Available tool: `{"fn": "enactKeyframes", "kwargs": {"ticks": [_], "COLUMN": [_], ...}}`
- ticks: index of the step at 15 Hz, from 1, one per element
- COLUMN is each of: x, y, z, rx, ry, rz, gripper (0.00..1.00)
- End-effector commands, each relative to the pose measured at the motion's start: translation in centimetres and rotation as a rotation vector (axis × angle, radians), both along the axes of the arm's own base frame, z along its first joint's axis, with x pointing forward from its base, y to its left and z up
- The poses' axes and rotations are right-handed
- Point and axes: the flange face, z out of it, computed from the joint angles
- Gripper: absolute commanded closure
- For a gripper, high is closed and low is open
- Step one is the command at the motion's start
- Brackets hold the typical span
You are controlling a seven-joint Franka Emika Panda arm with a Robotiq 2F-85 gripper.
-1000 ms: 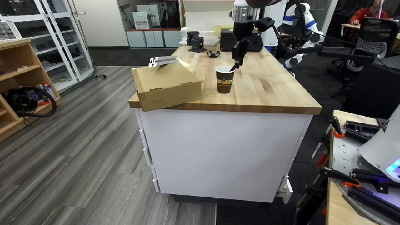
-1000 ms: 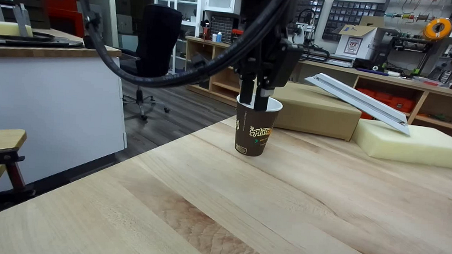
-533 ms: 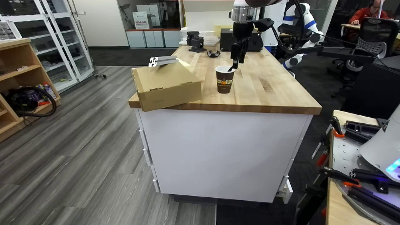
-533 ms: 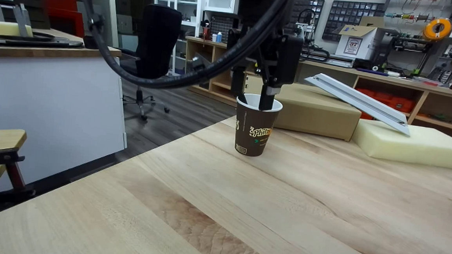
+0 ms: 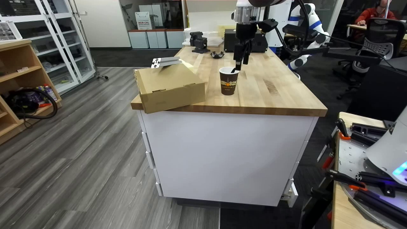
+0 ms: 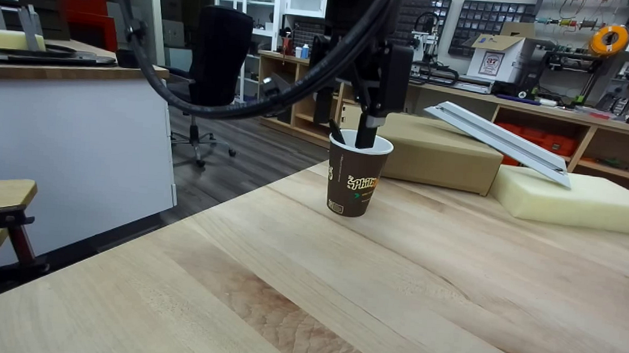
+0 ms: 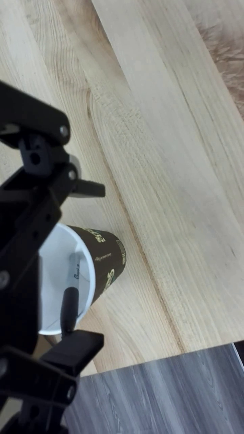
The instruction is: Remove the marker from the cup and put it on the table
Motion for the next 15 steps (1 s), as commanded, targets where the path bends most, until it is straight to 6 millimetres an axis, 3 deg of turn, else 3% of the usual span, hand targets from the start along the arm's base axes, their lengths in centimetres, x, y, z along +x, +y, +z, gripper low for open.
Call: {"fn": "enactKeyframes", "kwargs": {"ticks": [1, 6, 7, 12, 13, 14, 15], "x": [0.2, 0.4, 0.4, 0.5, 0.6, 0.6, 0.7], "y": [1.3, 2.4, 2.4, 2.0, 2.0, 2.0, 2.0], "z": [1.0, 1.1, 0.9, 0.3, 0.2, 0.1, 0.0], "rx": [0.022, 0.022, 0.020, 0.037, 0.040, 0.044, 0.046], "ry": [0.027, 0.039, 0.037, 0.040, 0.039, 0.036, 0.033], "rz": [0.021, 0.044, 0.052, 0.052, 0.053, 0.057, 0.064], "gripper": [0.00, 0.00, 0.21, 0.54, 0.22, 0.14, 0.12]}}
